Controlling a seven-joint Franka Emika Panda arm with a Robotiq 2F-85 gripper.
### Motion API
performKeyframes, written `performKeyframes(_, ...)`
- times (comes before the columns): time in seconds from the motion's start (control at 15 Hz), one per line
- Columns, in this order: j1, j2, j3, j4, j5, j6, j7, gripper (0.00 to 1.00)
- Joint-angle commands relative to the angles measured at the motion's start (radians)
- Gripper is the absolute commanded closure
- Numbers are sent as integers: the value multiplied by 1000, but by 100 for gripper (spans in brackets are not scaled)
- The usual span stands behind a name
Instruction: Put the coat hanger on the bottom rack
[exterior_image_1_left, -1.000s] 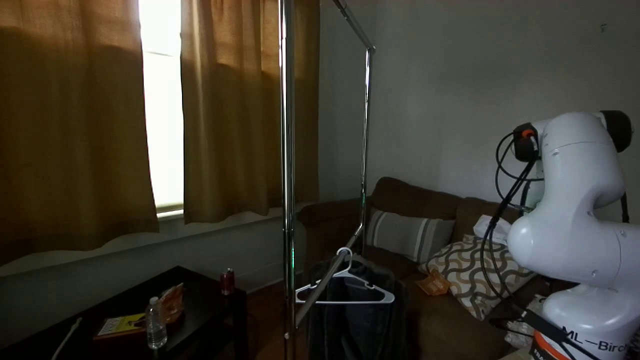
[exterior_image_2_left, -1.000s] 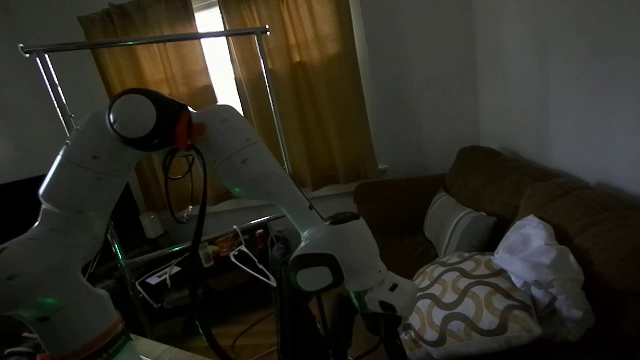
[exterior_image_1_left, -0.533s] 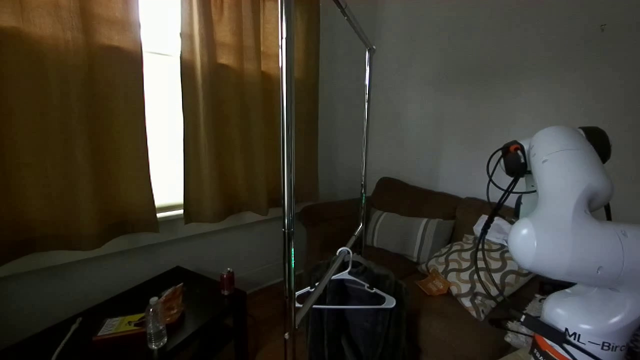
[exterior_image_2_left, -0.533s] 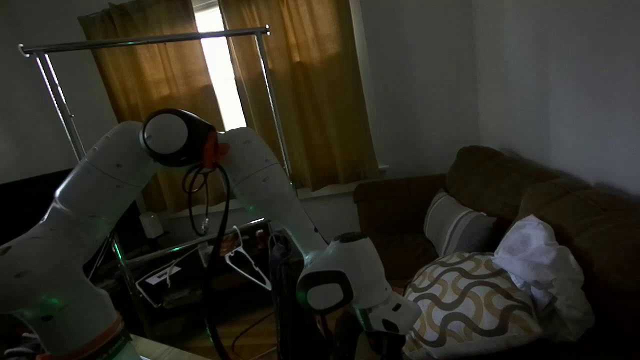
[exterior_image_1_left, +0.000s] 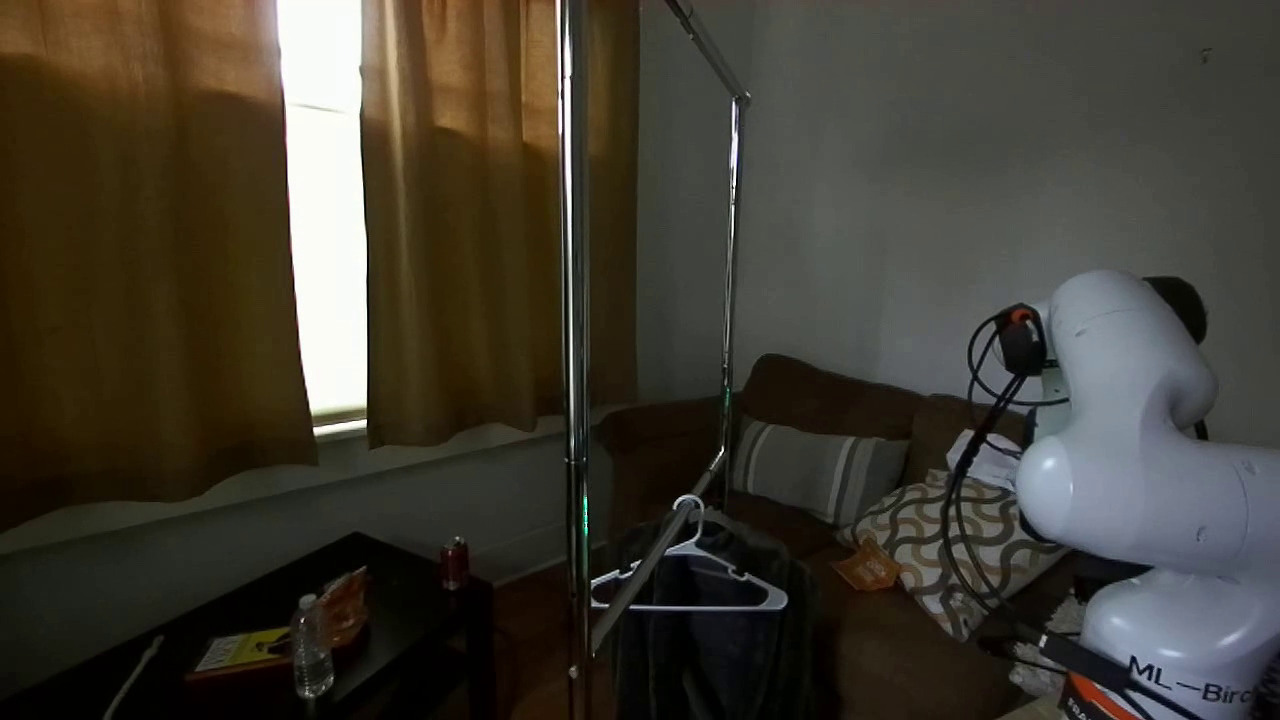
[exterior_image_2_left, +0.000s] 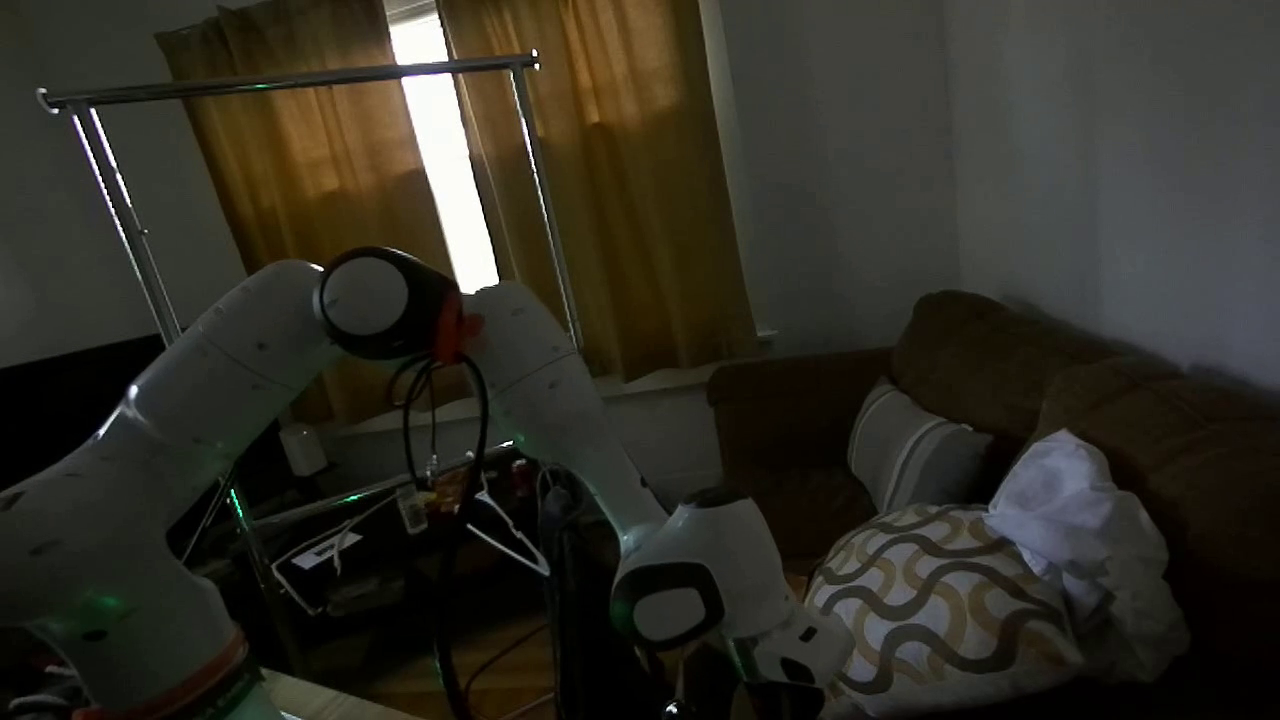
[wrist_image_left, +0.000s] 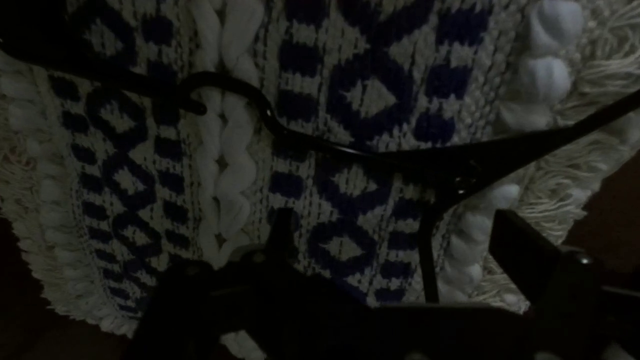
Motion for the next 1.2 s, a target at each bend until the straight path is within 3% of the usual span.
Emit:
performKeyframes(0.0,8,39,-32,25,-69,-25,-1,0)
performKeyframes(0.4,-21,14,-20,-28,-138,-3,-61,0)
performKeyframes(1.13,-154,28,71,-19,-185,35,-185,0)
